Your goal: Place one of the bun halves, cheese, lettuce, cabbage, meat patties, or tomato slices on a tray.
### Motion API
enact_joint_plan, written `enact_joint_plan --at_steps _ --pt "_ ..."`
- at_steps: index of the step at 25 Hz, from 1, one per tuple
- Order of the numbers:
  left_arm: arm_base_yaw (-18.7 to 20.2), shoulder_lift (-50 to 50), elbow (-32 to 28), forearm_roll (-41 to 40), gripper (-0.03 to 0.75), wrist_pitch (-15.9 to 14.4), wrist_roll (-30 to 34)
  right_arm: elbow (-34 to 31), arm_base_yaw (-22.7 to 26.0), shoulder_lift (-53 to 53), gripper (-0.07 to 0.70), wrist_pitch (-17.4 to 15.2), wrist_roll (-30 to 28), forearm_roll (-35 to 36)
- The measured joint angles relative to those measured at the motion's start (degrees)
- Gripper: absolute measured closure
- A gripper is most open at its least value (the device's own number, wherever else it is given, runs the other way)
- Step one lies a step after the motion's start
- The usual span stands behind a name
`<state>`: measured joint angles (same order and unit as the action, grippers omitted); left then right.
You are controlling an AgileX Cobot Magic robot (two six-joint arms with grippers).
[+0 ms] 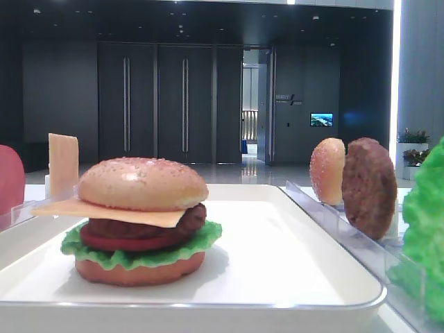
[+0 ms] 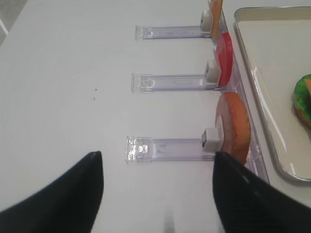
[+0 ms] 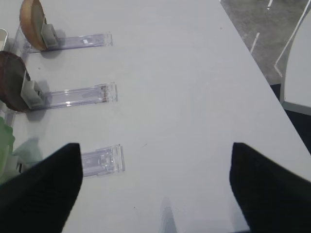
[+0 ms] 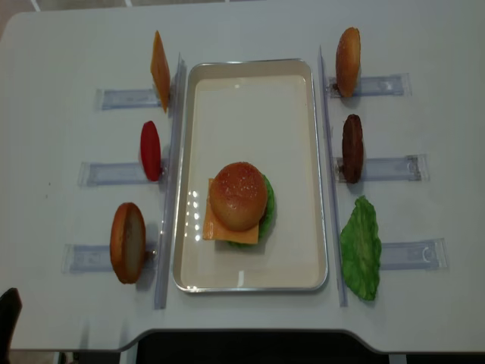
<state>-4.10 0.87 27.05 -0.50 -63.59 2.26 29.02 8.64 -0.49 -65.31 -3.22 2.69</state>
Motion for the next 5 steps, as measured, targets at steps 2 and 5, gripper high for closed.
enact_joint_plan --at_steps 2,5 --pt "0.0 0.0 0.0 0.0 0.181 0.0 0.0 0.0 0.0 0.0 0.046 0.0 0.0 0.0" --pt "0.0 0.0 0.0 0.0 0.181 0.0 0.0 0.0 0.0 0.0 0.046 0.0 -0.1 0.0"
